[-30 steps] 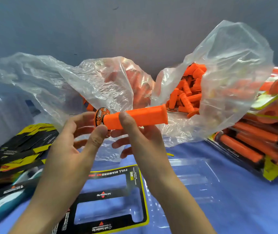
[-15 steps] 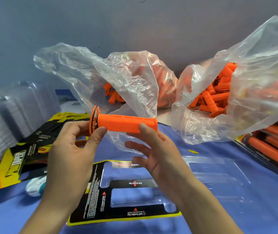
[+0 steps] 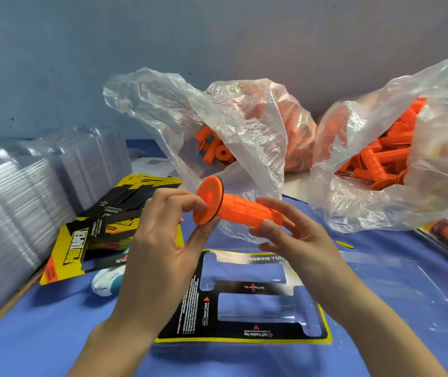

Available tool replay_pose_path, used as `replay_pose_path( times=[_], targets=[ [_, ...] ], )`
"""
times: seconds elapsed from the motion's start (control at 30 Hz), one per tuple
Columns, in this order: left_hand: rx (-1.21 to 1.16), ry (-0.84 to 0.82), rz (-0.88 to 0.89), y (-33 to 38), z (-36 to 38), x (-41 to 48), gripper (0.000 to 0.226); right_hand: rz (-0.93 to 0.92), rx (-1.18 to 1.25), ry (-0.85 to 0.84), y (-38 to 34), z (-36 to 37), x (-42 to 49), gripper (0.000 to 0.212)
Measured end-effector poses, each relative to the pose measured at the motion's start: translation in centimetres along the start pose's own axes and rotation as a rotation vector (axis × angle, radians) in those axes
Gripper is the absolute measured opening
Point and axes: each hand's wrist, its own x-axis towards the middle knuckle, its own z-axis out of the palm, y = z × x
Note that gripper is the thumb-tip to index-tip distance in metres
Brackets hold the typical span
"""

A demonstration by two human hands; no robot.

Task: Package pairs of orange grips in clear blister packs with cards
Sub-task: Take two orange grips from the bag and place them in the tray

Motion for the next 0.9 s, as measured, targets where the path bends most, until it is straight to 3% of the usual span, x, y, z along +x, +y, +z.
replay_pose_path(
  times=[0.17,0.27,0.43,0.57,0.63,0.73,0.83,0.9],
  targets=[
    [-0.061,-0.085,-0.117,0.0,-0.1,-0.4,0.019,-0.069,-0.195,-0.025,0.0,-1.2,-0.5,0.025],
    [-0.138,-0.104,-0.191,-0.2,0.0,-0.6,0.034,-0.115,-0.294,-0.05,0.2,-2.0,-1.3,0.027],
    [-0.125,-0.279,-0.13,-0.6,-0.1,-1.1,0.054,-0.123,-0.291,-0.057,-0.2,-3.6,-3.0,0.027],
    [-0.55,-0.266,-0.411,0.8,1.3,-1.4,0.064,-0.107,-0.137,0.006,-0.4,-3.8,-4.2,0.024],
    [-0.692,-0.27,-0.483,2.0,2.1,-1.3,0.055,-0.067,0.034,0.04,-0.5,-2.9,-4.4,0.03],
    [-0.669,-0.321,-0.384,4.3,2.6,-1.2,0.028,-0.035,0.125,-0.015,-0.7,-1.3,-4.5,0.028],
    [-0.638,-0.279,-0.341,5.3,2.5,-0.9,0.02,-0.053,-0.012,-0.063,-1.1,-0.7,-4.5,0.025],
    [-0.481,-0.284,-0.25,4.9,2.0,-0.3,0.016,-0.076,-0.113,-0.009,-1.6,-1.6,-4.1,0.024]
  ],
)
